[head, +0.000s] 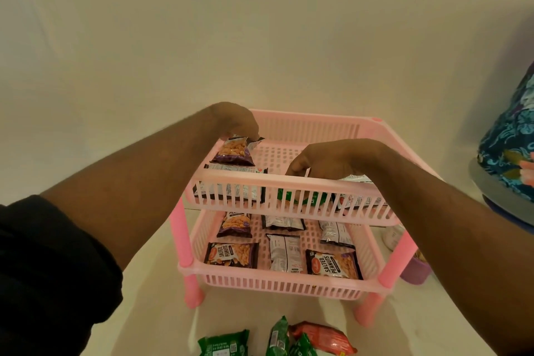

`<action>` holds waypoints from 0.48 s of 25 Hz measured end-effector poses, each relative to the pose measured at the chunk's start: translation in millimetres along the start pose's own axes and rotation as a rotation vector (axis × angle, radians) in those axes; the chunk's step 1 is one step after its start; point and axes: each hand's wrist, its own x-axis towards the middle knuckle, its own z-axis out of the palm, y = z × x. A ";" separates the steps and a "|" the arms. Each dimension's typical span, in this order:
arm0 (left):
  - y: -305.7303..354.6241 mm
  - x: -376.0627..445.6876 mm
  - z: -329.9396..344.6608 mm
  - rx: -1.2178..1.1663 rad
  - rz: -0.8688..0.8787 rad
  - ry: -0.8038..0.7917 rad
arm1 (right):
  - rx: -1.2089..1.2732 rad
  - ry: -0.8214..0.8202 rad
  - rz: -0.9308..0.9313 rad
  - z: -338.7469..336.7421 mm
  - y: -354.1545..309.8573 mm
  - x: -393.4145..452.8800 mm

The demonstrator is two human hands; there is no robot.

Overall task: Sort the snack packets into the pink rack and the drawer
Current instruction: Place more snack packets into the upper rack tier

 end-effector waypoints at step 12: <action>-10.7 9.4 28.5 -0.077 -0.017 -0.203 | 0.036 -0.014 0.037 2.6 -1.3 -1.9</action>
